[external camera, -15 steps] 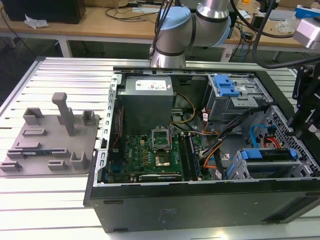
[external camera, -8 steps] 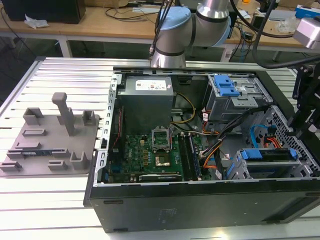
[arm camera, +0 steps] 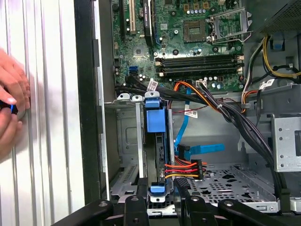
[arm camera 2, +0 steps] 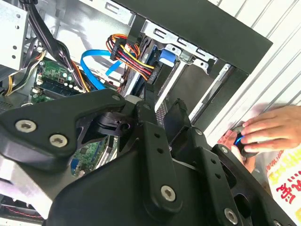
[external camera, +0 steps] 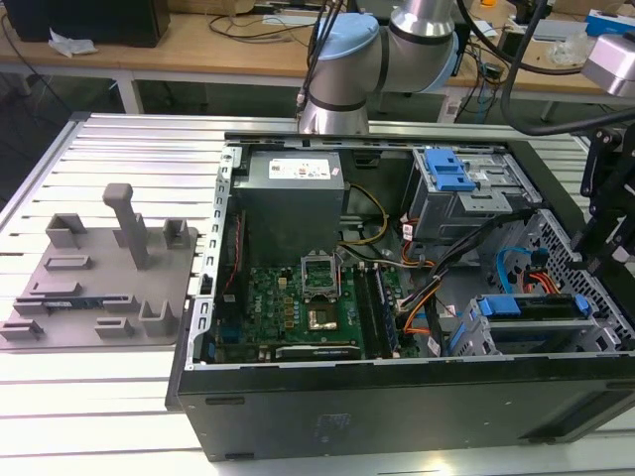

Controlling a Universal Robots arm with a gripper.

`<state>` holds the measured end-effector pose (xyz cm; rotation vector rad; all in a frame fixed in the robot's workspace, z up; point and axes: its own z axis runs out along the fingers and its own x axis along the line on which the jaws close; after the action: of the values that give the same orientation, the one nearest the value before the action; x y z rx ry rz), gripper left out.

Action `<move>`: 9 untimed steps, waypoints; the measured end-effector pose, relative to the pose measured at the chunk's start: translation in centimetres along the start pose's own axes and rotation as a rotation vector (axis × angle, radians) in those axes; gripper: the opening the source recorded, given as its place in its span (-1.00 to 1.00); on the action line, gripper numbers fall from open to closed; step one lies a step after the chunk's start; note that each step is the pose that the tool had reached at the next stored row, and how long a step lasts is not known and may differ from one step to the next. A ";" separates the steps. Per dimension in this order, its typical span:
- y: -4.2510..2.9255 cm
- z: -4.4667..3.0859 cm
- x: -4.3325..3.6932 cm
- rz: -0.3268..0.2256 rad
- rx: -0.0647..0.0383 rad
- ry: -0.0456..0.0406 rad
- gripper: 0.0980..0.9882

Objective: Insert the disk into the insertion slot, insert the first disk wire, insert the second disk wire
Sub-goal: 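Insert the second disk wire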

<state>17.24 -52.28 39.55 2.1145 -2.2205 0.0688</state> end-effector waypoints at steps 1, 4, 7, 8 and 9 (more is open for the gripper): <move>0.00 0.00 0.00 0.000 0.000 0.0000 -0.41; 0.00 -0.01 0.00 0.000 0.000 0.0001 -0.41; 0.09 -0.15 -1.76 0.002 0.003 0.0670 -0.41; 0.13 -0.21 -2.58 0.002 0.005 0.1083 -0.41; 0.17 -0.27 -3.45 0.003 0.007 0.1448 -0.41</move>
<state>17.24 -48.81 39.53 2.0385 -2.1443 0.2225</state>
